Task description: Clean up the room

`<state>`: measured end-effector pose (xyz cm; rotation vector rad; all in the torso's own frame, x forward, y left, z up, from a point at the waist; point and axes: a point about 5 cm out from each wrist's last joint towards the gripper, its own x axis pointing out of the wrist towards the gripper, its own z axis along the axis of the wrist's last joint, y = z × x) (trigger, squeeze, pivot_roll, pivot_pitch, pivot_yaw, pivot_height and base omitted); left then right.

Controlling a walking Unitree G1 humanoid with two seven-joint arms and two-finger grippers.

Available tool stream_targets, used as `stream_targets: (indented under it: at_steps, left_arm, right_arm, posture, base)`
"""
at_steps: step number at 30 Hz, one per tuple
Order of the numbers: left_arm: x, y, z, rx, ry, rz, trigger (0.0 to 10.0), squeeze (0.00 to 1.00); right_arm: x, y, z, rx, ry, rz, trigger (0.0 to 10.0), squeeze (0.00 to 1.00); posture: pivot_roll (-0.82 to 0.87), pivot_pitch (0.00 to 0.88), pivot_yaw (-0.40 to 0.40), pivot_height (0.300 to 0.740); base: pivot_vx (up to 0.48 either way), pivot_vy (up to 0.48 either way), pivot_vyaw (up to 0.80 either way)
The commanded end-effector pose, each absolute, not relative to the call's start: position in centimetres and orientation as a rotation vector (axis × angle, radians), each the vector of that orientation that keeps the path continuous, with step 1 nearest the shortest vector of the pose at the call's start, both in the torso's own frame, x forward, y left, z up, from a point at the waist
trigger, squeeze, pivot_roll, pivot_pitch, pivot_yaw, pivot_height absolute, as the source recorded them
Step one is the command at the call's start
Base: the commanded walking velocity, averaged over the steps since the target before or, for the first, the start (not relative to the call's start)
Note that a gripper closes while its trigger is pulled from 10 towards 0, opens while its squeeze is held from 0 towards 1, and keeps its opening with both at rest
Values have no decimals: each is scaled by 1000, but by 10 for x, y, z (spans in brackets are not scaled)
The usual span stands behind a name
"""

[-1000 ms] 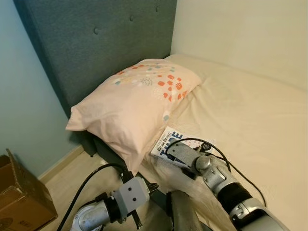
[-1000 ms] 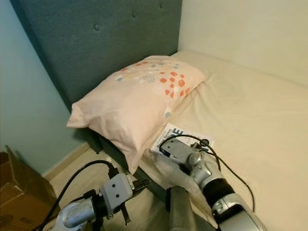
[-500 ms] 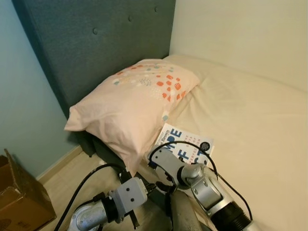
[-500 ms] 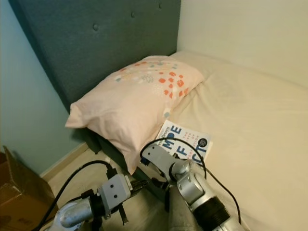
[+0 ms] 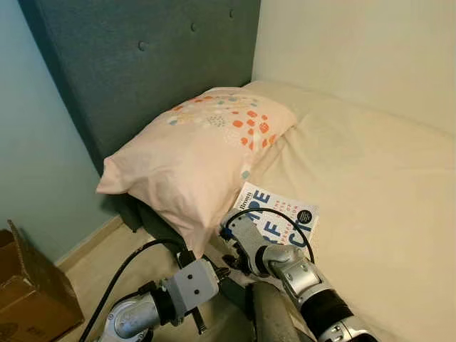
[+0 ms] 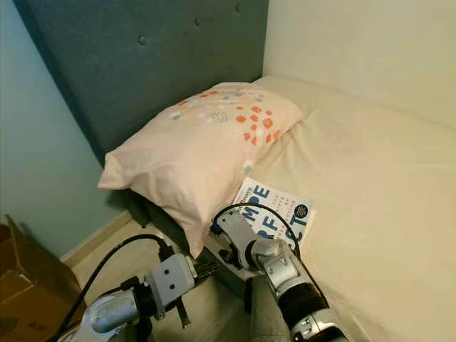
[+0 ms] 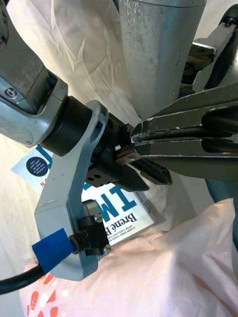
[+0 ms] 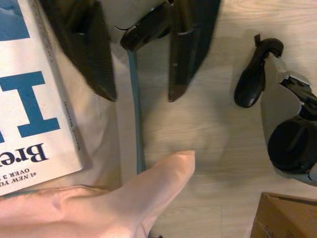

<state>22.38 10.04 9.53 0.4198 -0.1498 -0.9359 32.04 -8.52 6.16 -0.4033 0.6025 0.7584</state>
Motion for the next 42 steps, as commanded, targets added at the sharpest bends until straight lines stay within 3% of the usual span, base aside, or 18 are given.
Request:
stream_targets:
  at_steps: [1,2,3,16,42]
  left_arm:
    - [221,104,91,440,-125,-942,10000,0]
    - [221,105,92,443,-125,-936,10000,0]
    - [220,107,92,453,-127,-921,10000,0]
    - [218,113,93,465,-122,-901,10000,0]
    - [209,112,97,459,-121,-922,10000,0]
  right_arm:
    - [319,-85,56,-408,609,777,1765,0]
    - [323,-85,55,-418,602,773,9098,0]
    - [328,-85,57,-432,586,768,10000,0]
    - [347,-93,62,-446,549,677,10000,0]
    - [356,-118,63,-524,495,494,10000,0]
  posture:
    - [-86,198,-61,559]
    - [-68,207,-72,559]
    - [-62,209,-75,559]
    - [-42,231,-68,559]
    - [-2,263,-65,559]
  base:
    - [0,0,0]
    - [0,0,0]
    - [0,0,0]
    - [0,0,0]
    - [0,0,0]
